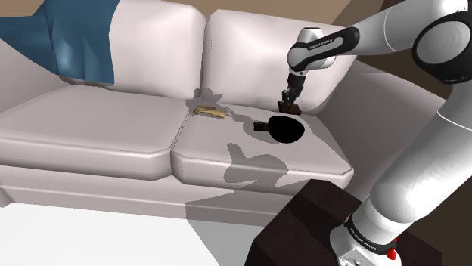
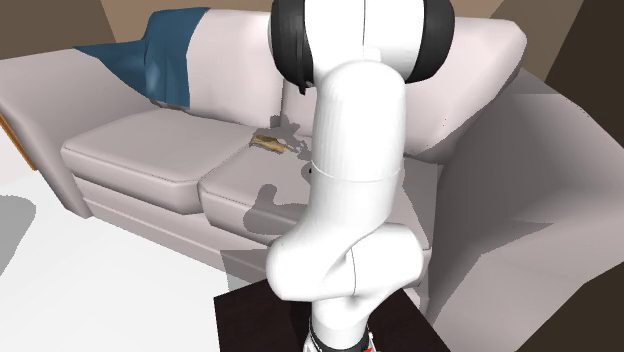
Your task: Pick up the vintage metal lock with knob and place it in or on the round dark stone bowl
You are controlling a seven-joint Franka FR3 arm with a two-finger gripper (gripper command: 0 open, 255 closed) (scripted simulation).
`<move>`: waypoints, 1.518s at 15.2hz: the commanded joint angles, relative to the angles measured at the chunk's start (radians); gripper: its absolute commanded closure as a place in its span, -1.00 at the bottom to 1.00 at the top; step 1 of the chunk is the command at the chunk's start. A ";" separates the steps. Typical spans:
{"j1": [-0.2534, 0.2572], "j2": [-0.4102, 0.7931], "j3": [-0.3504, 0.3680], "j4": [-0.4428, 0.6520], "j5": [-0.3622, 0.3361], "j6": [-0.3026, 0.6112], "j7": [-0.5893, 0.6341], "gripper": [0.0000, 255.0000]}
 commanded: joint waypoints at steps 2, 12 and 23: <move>-0.002 0.016 -0.002 -0.021 0.002 0.038 -0.003 1.00; -0.005 0.079 -0.003 -0.088 0.011 0.167 -0.004 1.00; -0.006 0.096 -0.002 -0.100 0.014 0.195 -0.005 -1.00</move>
